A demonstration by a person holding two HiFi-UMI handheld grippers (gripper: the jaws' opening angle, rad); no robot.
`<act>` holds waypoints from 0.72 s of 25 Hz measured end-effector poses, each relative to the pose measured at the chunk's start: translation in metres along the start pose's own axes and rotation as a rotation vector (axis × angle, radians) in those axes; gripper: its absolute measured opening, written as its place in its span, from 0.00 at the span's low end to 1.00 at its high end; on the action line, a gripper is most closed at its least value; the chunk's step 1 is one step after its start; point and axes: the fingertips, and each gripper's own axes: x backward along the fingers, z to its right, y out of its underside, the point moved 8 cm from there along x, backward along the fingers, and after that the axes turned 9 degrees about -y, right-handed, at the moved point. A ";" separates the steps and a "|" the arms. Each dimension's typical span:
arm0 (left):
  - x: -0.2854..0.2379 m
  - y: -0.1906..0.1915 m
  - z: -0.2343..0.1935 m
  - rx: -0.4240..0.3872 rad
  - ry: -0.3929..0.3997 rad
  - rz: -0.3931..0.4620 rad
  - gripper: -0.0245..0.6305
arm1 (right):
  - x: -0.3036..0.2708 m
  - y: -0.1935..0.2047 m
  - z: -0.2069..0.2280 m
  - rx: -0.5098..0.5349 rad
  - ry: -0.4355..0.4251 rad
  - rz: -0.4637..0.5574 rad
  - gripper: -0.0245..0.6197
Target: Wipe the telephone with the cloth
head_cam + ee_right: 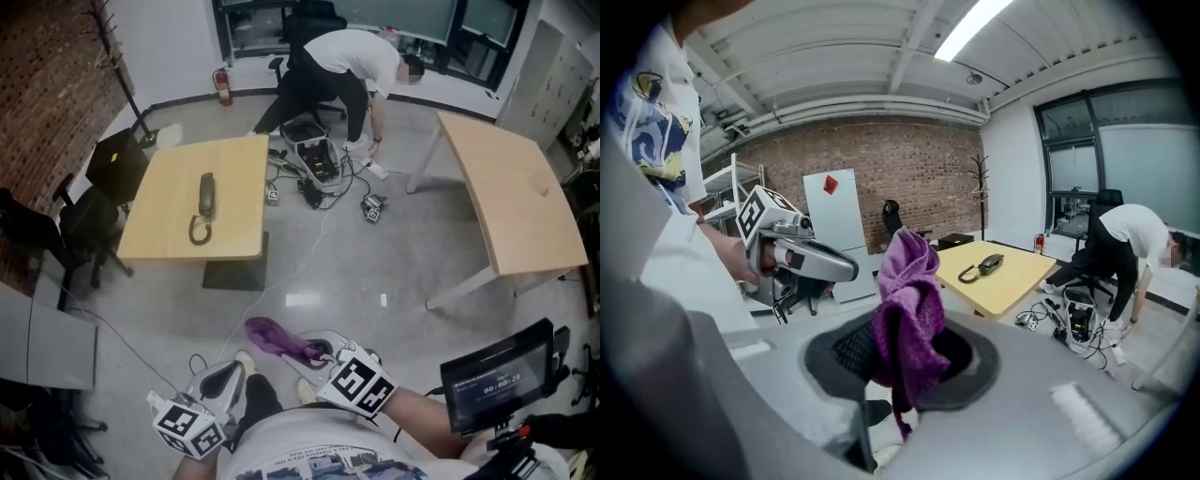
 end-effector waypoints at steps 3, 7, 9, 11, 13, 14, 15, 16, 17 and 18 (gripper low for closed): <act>-0.006 0.001 0.008 -0.009 0.020 -0.001 0.04 | 0.008 0.005 -0.005 0.013 0.011 0.001 0.17; -0.005 0.000 0.023 -0.035 0.049 -0.007 0.04 | 0.023 0.008 -0.017 0.016 0.037 0.012 0.17; -0.007 0.001 0.026 -0.044 0.057 -0.012 0.04 | 0.029 0.011 -0.018 0.011 0.050 0.018 0.17; -0.011 0.001 0.026 -0.048 0.060 -0.017 0.04 | 0.031 0.013 -0.016 0.007 0.061 0.020 0.17; -0.015 0.001 0.023 -0.050 0.065 -0.027 0.04 | 0.031 0.016 -0.015 0.000 0.068 0.018 0.17; -0.016 0.002 0.023 -0.052 0.069 -0.032 0.04 | 0.032 0.017 -0.014 -0.005 0.072 0.016 0.17; -0.017 0.001 0.023 -0.053 0.071 -0.035 0.04 | 0.033 0.018 -0.014 -0.009 0.076 0.014 0.17; -0.017 0.001 0.023 -0.054 0.073 -0.038 0.04 | 0.033 0.019 -0.014 -0.012 0.079 0.013 0.17; -0.018 0.002 0.023 -0.055 0.074 -0.041 0.04 | 0.033 0.019 -0.013 -0.014 0.081 0.012 0.17; -0.018 0.002 0.024 -0.055 0.074 -0.044 0.04 | 0.033 0.020 -0.013 -0.016 0.082 0.012 0.17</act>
